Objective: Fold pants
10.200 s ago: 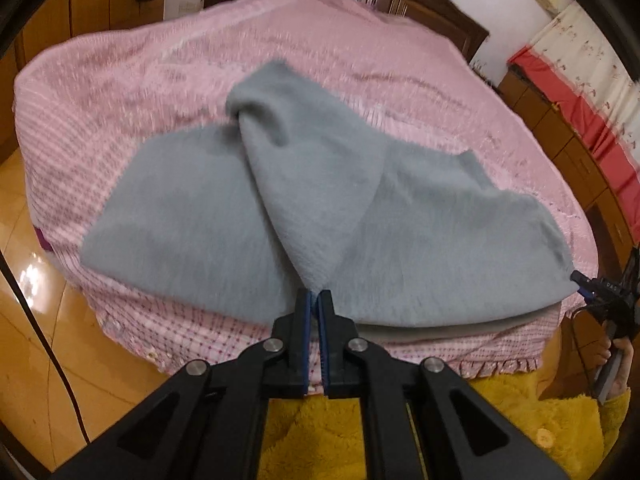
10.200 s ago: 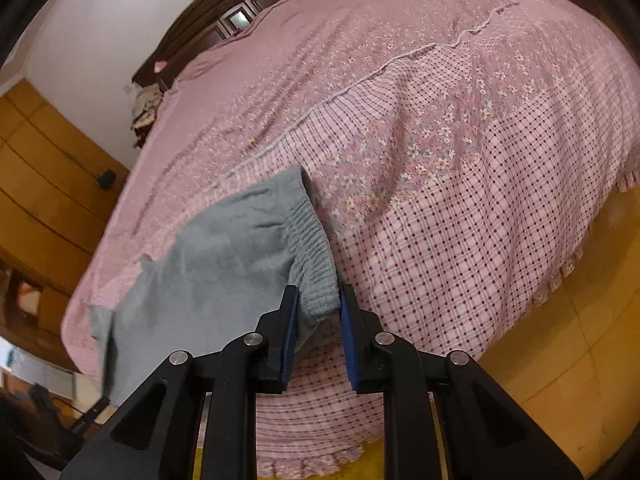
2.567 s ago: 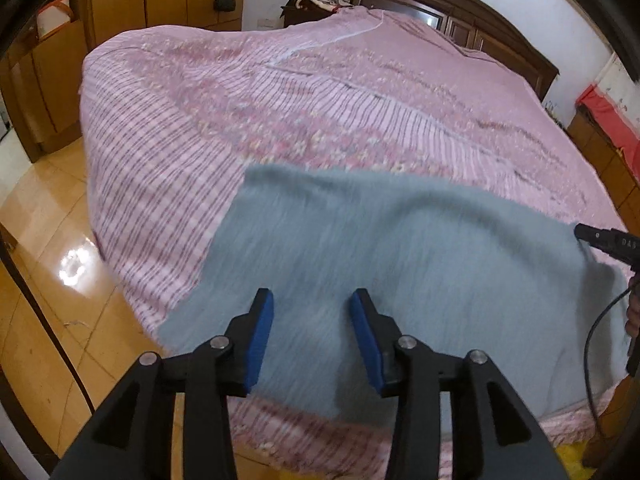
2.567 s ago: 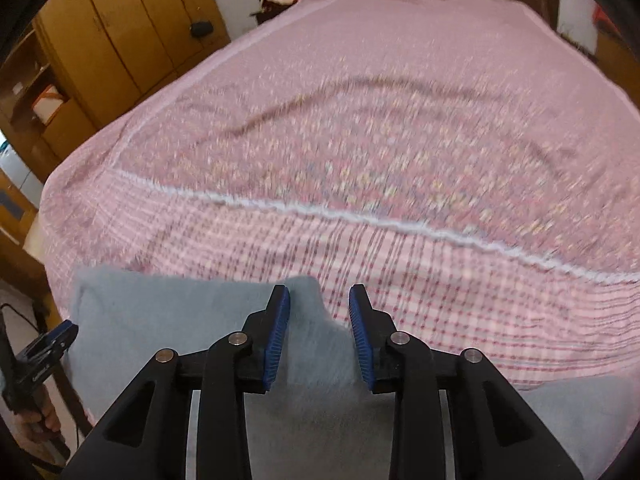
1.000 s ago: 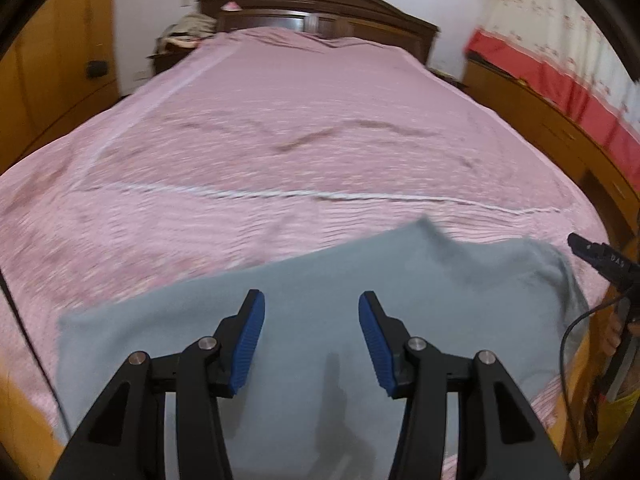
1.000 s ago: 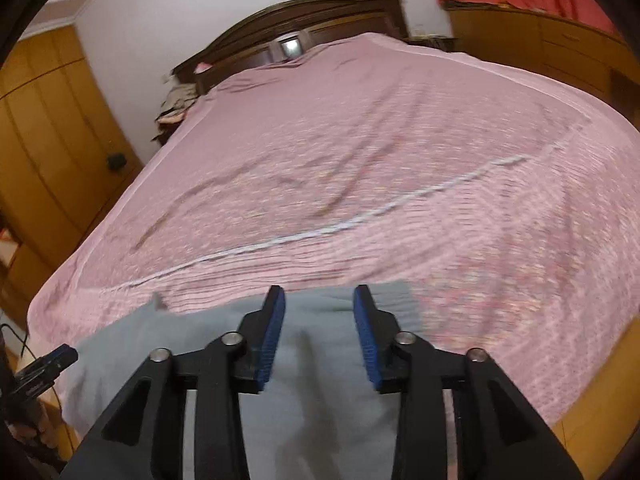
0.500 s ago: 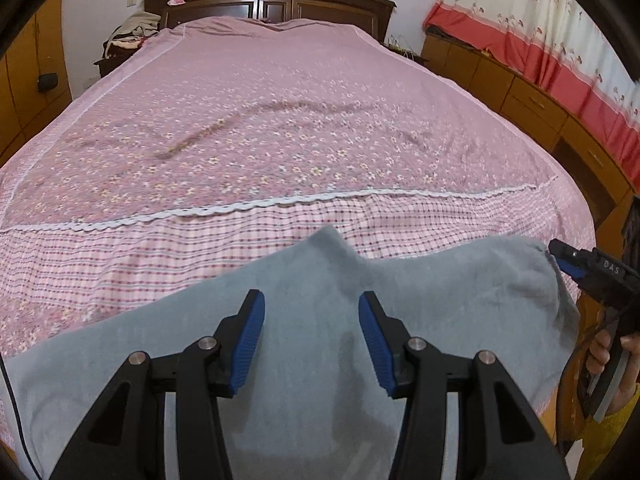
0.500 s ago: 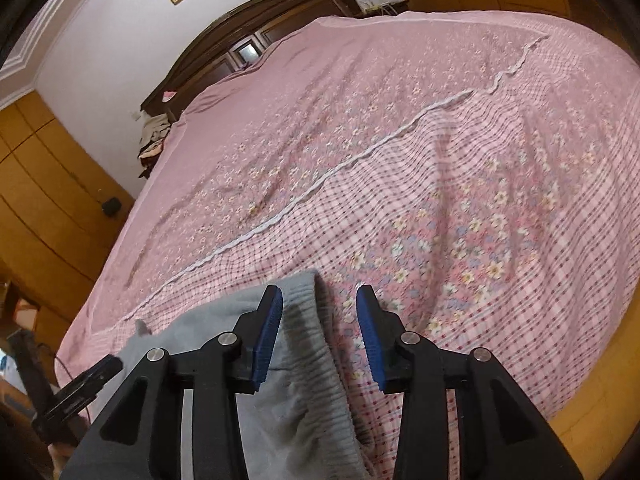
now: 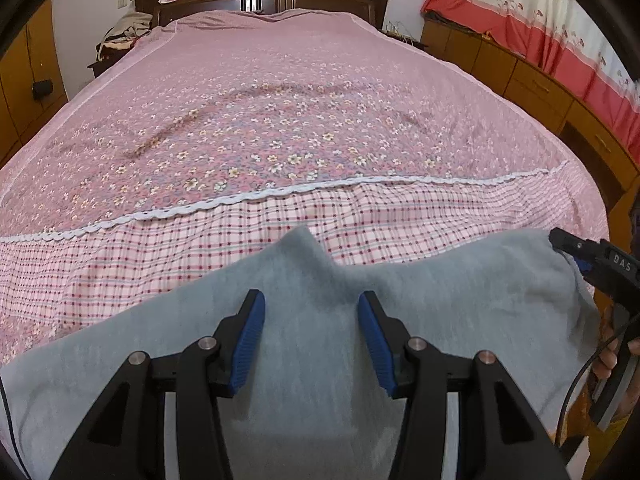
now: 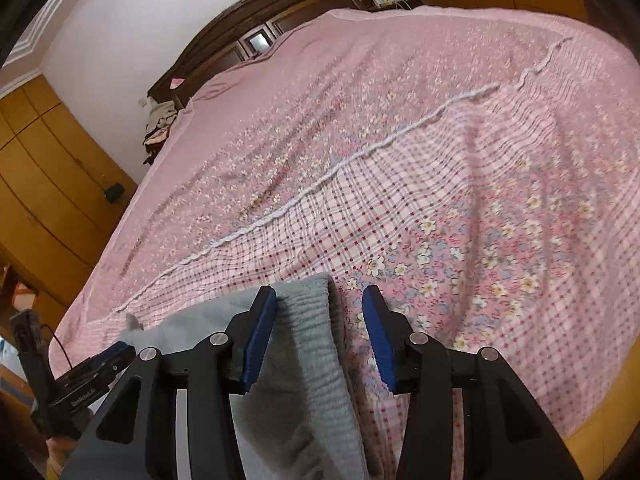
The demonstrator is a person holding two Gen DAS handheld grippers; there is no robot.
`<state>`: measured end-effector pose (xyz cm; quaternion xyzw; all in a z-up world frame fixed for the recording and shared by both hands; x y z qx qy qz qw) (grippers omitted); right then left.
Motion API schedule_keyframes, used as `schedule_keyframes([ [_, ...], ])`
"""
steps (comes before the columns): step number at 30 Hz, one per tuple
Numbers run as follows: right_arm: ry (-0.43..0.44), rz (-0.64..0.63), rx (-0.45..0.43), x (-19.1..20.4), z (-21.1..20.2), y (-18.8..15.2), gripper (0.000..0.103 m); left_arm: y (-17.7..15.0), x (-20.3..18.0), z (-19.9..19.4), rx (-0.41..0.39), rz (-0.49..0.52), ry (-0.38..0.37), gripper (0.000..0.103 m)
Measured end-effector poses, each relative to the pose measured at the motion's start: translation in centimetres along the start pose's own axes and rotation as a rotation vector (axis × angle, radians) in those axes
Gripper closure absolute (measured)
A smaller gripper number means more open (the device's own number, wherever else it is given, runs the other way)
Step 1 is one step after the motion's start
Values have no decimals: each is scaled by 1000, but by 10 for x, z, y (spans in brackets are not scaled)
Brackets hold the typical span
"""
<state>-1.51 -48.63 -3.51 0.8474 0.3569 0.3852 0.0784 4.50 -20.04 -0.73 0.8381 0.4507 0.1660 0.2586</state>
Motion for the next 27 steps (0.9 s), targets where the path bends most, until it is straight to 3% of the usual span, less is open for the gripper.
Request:
schedule_keyframes([
  [4,32,-7,31,3,11,-9,53,-1,-1,3,-2,-2,9,51],
  [6,23,-67,20,11,9,-14,60,-1,0,2,-6,-2,10,51],
  [8,-17,-139,-49,18,-1,-17,87,-2,-1,3,-8,-3,11,51],
  [11,-55,-196,-147,31,-24,-18,92,-2,-1,3,-15,4,14,50],
  [13,-97,-222,-191,33,-30,-16,93,-1,-1,6,-18,10,18,50],
  [18,-156,-168,-101,7,13,-16,91,-1,2,18,-27,17,34,49],
  [20,-127,-121,-89,-1,20,-15,86,-1,2,19,-30,21,32,49],
  [24,-64,-47,-71,-8,-1,-7,79,-3,3,11,-22,26,21,49],
  [27,-76,-20,-98,-13,-26,-1,77,-8,3,-2,-18,14,10,49],
])
Point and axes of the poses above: each gripper's, at about its wrist camera, not at the fingertips, and z roughly the way its jaws point, x to its left, y to its top, the point moved 6 cm from there along z, roughly the way its jaws point, and after that the axes turned 14 degrees about z, right-handed, at the moved point
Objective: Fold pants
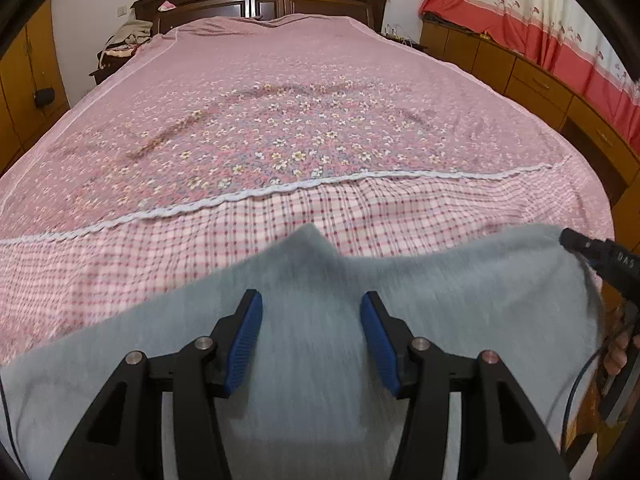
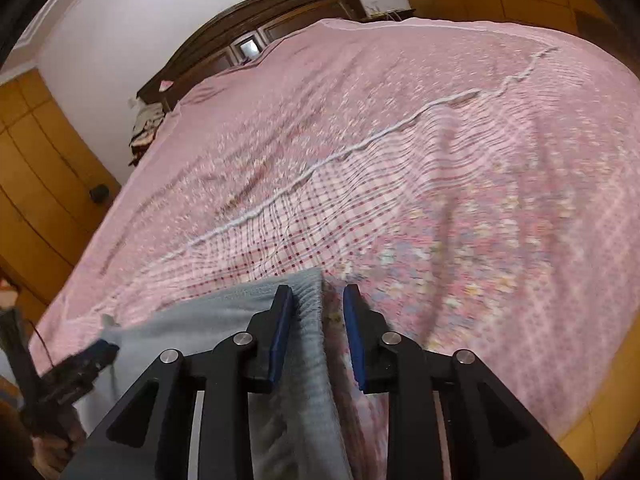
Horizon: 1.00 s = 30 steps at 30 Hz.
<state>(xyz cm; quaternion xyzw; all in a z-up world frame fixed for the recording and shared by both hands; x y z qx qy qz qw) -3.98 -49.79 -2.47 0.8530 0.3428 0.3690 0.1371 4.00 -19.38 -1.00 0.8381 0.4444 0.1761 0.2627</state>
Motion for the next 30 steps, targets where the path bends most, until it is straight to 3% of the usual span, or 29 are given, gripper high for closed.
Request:
schedule_keyframes([
  [4,28,27,-41,-6,-47,-2,77,-16,-5,-20,5,-12,-52,49],
  [11,87,-32,29,-2,-69,-48,77,-50,-20,-39,55,16,-111,48],
  [14,-4,-107,75,-4,-50,-72,77,-66,-23,-39,94,22,-131,49],
  [16,-103,-107,90,-15,-36,-79,77,-75,-20,-42,108,23,-130,49],
  [17,-139,-102,93,-21,-33,-80,70,-78,-18,-45,110,21,-128,49],
  [20,-144,-82,77,-23,-40,-78,66,-90,-2,-61,107,4,-92,49],
  [24,-182,-147,13,-8,-62,-75,66,-118,29,-84,116,-75,-35,49],
  [30,-55,-329,38,50,-83,-110,66,-149,59,-114,115,-178,-12,49],
])
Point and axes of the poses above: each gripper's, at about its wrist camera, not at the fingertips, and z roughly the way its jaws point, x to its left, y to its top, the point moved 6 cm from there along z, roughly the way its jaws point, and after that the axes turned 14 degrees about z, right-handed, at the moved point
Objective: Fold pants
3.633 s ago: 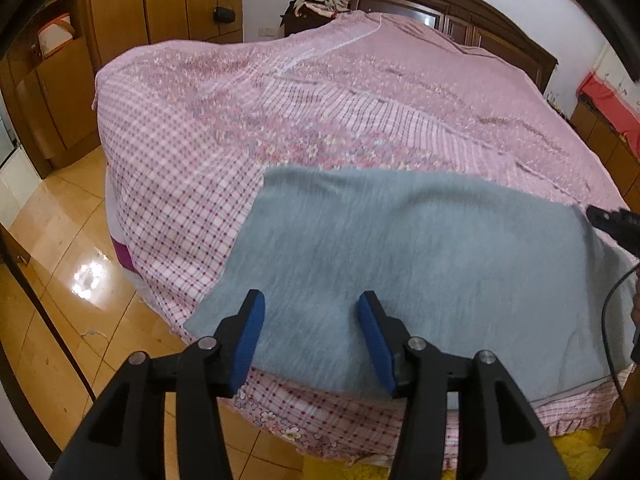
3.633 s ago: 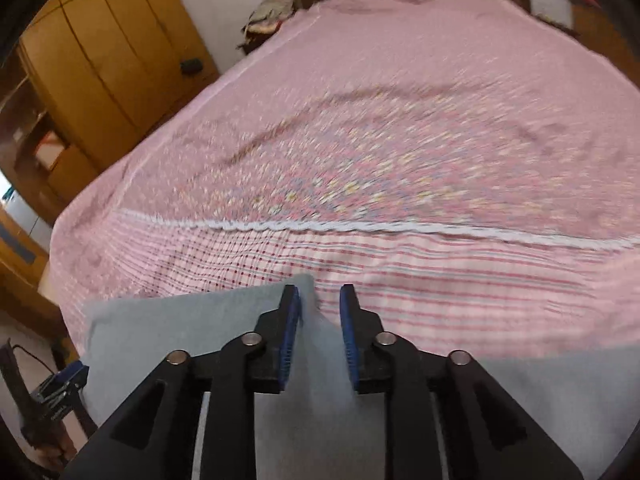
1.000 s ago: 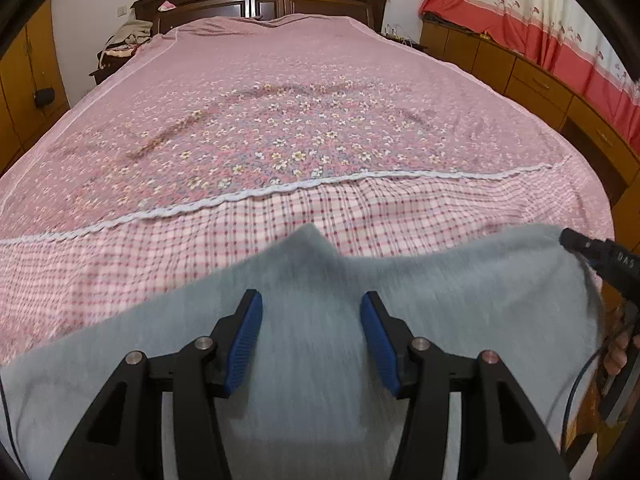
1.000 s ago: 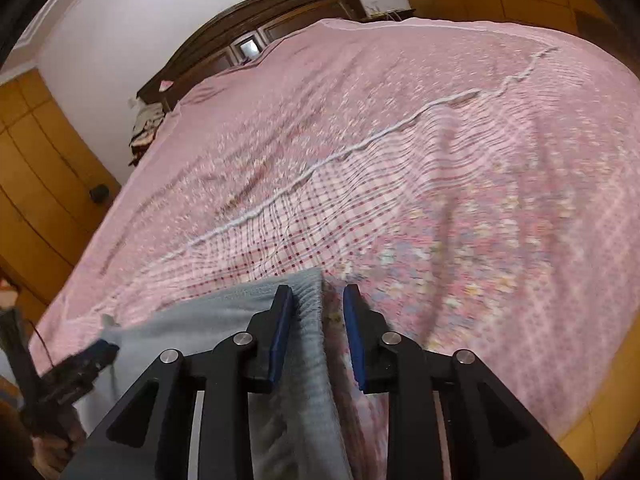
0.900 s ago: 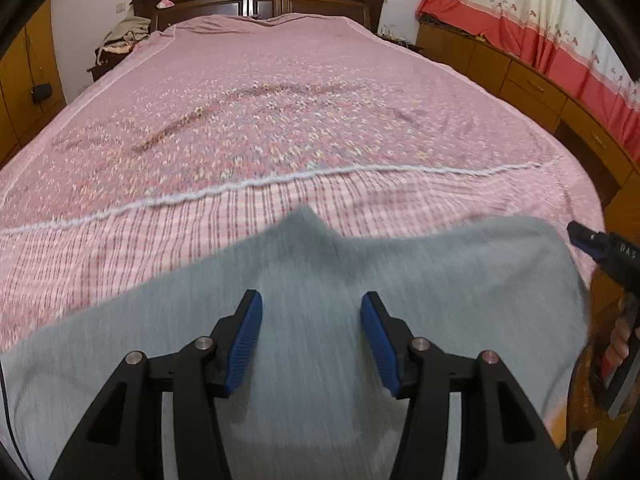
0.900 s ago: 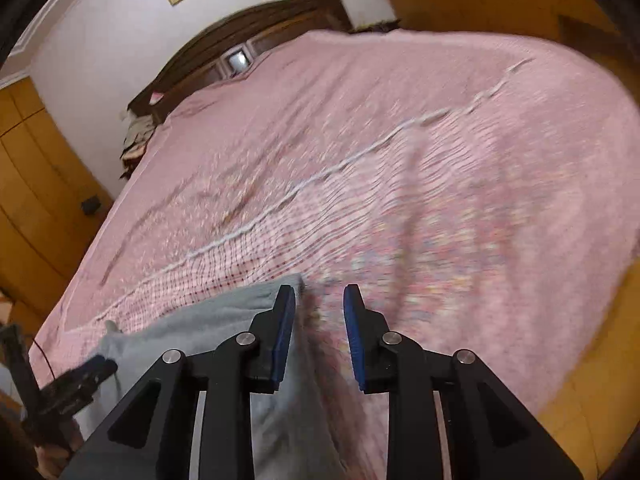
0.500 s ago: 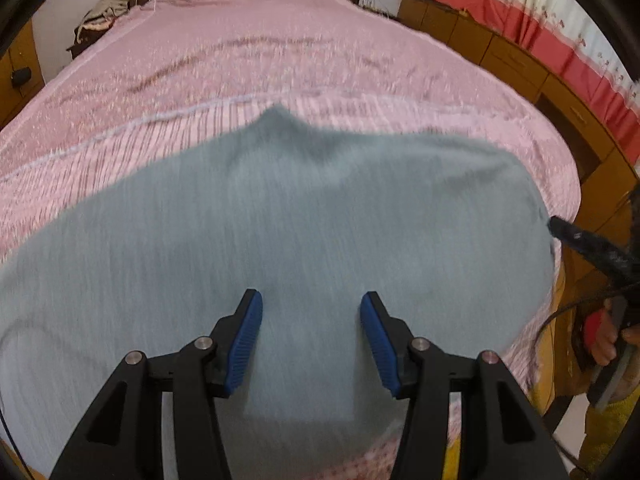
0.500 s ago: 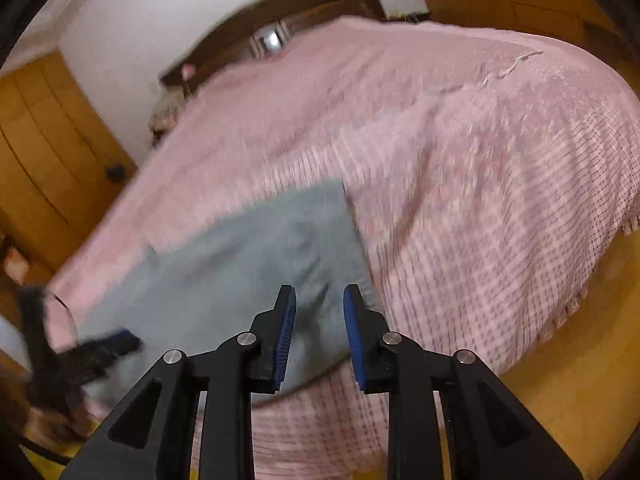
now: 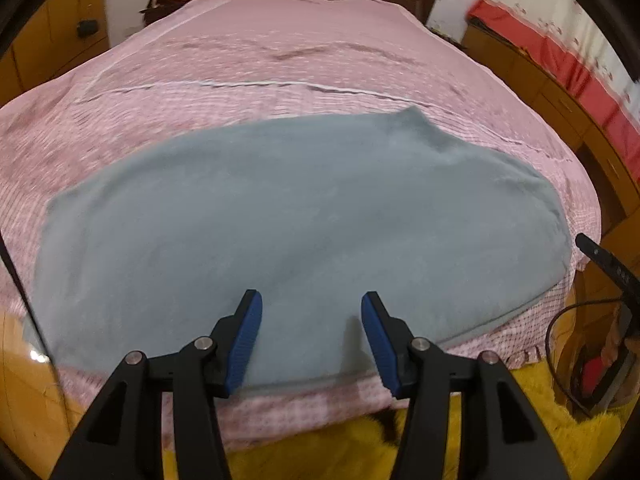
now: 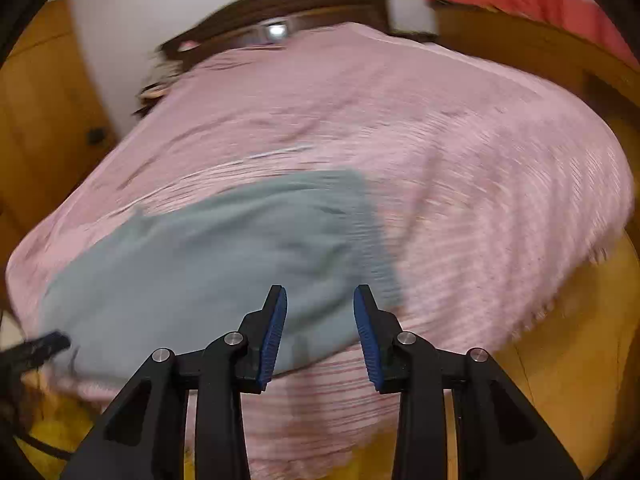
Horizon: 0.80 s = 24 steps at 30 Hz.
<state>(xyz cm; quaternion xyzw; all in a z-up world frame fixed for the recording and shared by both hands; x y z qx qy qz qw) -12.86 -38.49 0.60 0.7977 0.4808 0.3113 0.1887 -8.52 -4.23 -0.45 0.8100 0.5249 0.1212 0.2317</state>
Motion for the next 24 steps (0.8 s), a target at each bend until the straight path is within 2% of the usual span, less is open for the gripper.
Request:
schedule_keyframes([
  [5,28,-189,75,46,11,-33,66,-5,-1,-10,-13,30,17,49],
  [11,57,-329,138,70,22,-65,63,-5,-14,-5,-12,55,-29,49],
  [14,49,-380,158,77,29,-68,53,-6,-20,-1,-5,72,-45,49],
  [24,-7,-517,173,80,33,-74,52,-8,-22,2,-5,77,-58,49],
])
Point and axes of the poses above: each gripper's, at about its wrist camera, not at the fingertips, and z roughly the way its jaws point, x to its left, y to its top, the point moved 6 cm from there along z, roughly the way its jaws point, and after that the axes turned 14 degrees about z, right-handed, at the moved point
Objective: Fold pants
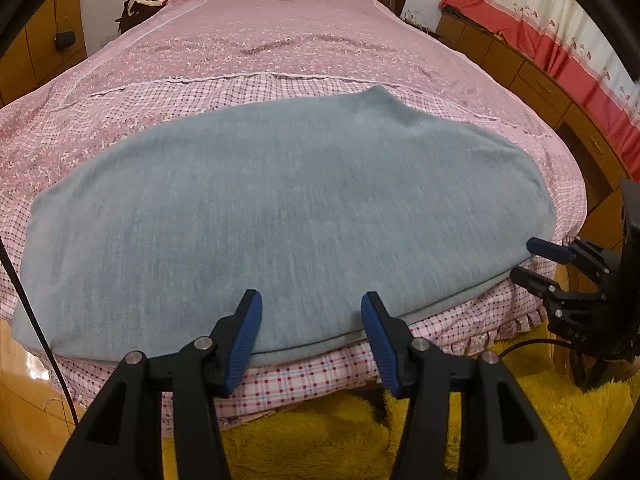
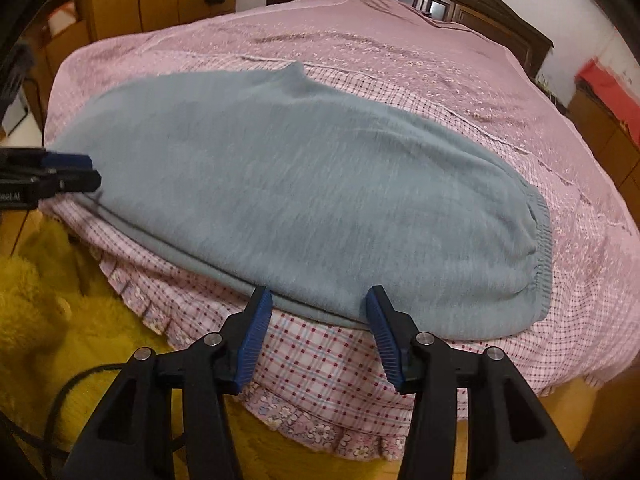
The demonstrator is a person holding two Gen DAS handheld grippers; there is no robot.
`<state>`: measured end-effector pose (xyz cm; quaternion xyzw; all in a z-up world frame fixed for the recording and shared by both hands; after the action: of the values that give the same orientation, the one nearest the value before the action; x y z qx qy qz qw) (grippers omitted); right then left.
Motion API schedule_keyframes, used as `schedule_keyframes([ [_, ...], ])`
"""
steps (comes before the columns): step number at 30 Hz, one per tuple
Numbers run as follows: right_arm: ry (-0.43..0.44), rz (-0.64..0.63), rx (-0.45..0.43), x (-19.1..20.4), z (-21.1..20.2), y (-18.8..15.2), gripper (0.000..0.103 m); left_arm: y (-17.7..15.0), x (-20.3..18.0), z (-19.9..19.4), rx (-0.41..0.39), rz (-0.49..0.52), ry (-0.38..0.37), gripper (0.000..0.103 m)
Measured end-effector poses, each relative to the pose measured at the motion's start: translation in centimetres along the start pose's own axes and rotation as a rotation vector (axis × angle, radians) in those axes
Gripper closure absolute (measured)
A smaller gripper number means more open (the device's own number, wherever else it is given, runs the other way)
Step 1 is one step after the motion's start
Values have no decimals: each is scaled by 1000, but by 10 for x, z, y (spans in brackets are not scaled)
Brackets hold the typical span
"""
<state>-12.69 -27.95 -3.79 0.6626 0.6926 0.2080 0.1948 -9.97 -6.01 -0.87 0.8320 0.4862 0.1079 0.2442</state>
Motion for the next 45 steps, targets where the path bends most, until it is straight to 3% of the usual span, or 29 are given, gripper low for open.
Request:
schedule_keyframes([
  [9,-76,-10,-49,-1,0,11,52,-1,0,2,4,1,-4,49],
  [15,-38,57,-99,-4,-6,24,52,-1,-9,1,2,33,-27,49],
  [22,-1,116,-85,-9,-2,30,52,2,-40,4,1,169,-77,48],
  [32,19,119,-64,-5,3,27,52,10,-48,26,19,244,15,49],
  [37,32,96,-58,0,1,25,52,12,-45,25,1,231,9,50],
  [45,94,-42,-6,32,6,17,52,17,-42,24,-4,202,-18,53],
])
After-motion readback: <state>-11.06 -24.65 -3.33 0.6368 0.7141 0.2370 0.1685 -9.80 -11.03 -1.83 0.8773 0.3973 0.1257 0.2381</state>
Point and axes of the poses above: each gripper's, at about its wrist camera, not at the fingertips, and z roughly the way its jaws point, x to its left, y to its top, the point moved 6 cm from there along z, roughly the way its jaws point, and after that the axes turned 14 degrees about z, right-handed, at the moved point
